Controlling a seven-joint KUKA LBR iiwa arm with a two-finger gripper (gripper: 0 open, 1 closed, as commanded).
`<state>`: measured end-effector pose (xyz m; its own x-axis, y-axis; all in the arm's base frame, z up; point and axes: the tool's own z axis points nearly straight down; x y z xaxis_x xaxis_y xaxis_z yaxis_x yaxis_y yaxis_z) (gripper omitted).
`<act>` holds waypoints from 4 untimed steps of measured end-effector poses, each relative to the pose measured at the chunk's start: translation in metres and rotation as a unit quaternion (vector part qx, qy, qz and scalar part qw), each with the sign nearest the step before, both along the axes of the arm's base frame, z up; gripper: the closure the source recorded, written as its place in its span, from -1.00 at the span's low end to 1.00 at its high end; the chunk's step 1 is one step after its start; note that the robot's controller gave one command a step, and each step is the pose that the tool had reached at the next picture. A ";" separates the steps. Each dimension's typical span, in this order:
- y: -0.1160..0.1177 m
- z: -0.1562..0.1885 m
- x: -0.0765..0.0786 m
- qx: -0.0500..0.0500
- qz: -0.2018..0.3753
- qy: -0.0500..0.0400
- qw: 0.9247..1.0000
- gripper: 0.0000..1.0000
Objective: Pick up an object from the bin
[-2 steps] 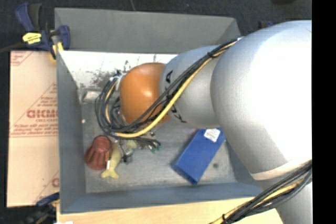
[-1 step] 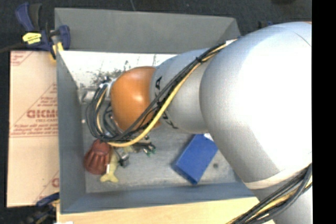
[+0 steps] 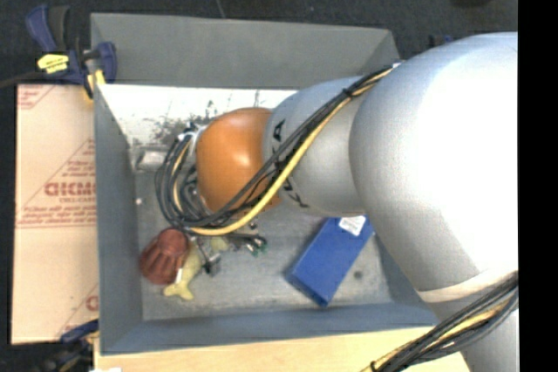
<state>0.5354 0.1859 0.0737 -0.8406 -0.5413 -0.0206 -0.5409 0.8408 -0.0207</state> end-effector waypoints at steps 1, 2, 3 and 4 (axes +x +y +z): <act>0.004 0.041 -0.034 -0.008 0.143 0.006 0.990 1.00; 0.026 0.036 -0.023 -0.006 0.180 0.000 0.984 1.00; 0.031 0.035 -0.039 -0.008 0.097 0.002 0.995 1.00; 0.034 0.077 -0.033 -0.009 0.212 0.004 0.977 1.00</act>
Offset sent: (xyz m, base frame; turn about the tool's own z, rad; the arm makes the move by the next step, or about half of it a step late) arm -0.0115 0.0473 -0.0037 -0.1450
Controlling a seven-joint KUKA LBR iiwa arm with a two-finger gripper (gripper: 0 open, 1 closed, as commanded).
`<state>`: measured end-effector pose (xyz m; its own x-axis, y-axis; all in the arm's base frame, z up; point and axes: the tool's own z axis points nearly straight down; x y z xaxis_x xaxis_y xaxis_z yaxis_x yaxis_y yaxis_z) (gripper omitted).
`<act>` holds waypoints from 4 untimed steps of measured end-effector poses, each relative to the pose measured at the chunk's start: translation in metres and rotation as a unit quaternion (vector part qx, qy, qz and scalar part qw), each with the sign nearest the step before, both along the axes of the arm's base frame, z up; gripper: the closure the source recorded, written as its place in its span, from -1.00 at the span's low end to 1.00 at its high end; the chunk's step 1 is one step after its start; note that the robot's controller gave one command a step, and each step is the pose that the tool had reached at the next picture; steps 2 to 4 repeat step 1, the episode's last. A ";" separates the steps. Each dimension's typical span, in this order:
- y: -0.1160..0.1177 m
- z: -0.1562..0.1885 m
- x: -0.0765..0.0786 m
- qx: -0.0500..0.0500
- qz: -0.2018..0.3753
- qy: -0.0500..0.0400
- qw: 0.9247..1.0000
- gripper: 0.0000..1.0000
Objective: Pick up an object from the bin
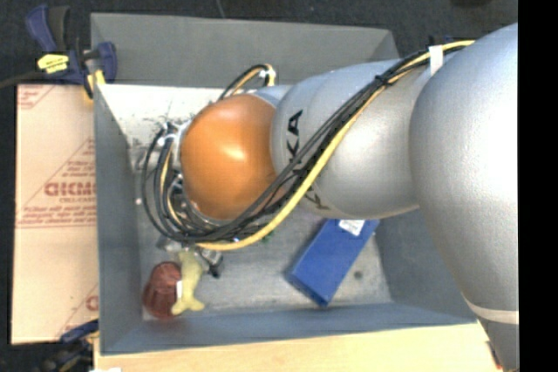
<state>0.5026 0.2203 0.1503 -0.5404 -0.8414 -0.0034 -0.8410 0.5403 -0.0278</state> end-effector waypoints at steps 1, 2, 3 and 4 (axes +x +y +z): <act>0.005 0.002 -0.002 0.004 -0.107 -0.003 0.994 1.00; 0.005 0.002 -0.002 0.004 -0.107 -0.003 0.994 1.00; 0.005 0.002 -0.002 0.004 -0.107 -0.003 0.994 1.00; 0.005 0.002 -0.002 0.004 -0.107 -0.003 0.994 1.00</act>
Offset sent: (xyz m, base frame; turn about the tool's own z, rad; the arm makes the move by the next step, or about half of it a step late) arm -0.0121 -0.0049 0.0924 0.0622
